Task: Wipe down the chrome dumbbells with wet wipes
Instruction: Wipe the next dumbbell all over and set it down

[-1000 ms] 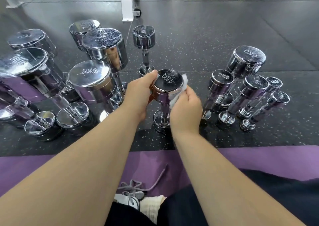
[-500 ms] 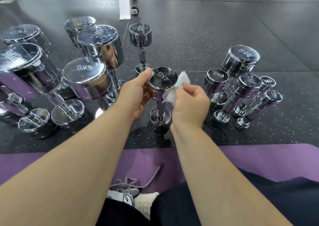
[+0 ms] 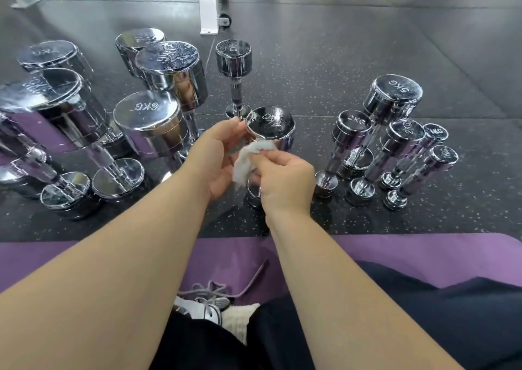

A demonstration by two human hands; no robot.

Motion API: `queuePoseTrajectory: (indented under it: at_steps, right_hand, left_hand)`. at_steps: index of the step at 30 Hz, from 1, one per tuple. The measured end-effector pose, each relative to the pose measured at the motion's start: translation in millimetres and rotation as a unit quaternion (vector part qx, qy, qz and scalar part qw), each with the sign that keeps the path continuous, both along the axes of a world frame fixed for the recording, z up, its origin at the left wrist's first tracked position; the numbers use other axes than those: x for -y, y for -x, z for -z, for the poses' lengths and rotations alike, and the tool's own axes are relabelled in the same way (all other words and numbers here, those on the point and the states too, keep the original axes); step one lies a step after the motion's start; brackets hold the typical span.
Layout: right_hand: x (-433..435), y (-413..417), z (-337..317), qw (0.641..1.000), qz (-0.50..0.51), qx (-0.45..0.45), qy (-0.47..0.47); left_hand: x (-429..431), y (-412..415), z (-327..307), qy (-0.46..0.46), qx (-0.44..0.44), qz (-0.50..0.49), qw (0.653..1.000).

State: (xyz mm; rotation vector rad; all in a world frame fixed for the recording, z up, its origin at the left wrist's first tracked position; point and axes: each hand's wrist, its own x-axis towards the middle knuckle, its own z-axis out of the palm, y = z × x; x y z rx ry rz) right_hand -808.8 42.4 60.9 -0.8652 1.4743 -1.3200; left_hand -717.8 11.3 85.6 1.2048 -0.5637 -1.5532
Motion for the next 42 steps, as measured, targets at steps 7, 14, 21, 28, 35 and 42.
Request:
queuePoseTrajectory:
  at_steps: [7, 14, 21, 28, 35, 42]
  right_hand:
    - [-4.3, 13.8, -6.3, 0.999, 0.027, 0.037, -0.024]
    - [-3.4, 18.0, -18.3, 0.995, 0.007, 0.096, -0.025]
    - [2.4, 22.2, -22.7, 0.986, 0.046, 0.158, -0.017]
    - [2.6, 23.0, -29.7, 0.986, -0.001, 0.164, 0.014]
    - [15.3, 24.9, -27.8, 0.977, -0.053, 0.206, -0.02]
    - [25.0, 29.4, -14.1, 0.959, -0.047, 0.28, 0.011]
  left_hand:
    - [-23.2, 2.5, -6.7, -0.056, 0.094, 0.095, 0.989]
    - [-14.3, 27.6, 0.2, 0.041, 0.204, -0.154, 0.966]
    - [-14.0, 39.2, 6.7, 0.05, 0.192, -0.143, 0.97]
    - [-10.2, 30.8, -1.6, 0.019, 0.188, -0.219, 0.957]
    - [-23.7, 55.1, 9.5, 0.103, 0.303, -0.137, 0.937]
    - [-3.4, 42.4, 1.9, 0.11, 0.285, -0.122, 0.944]
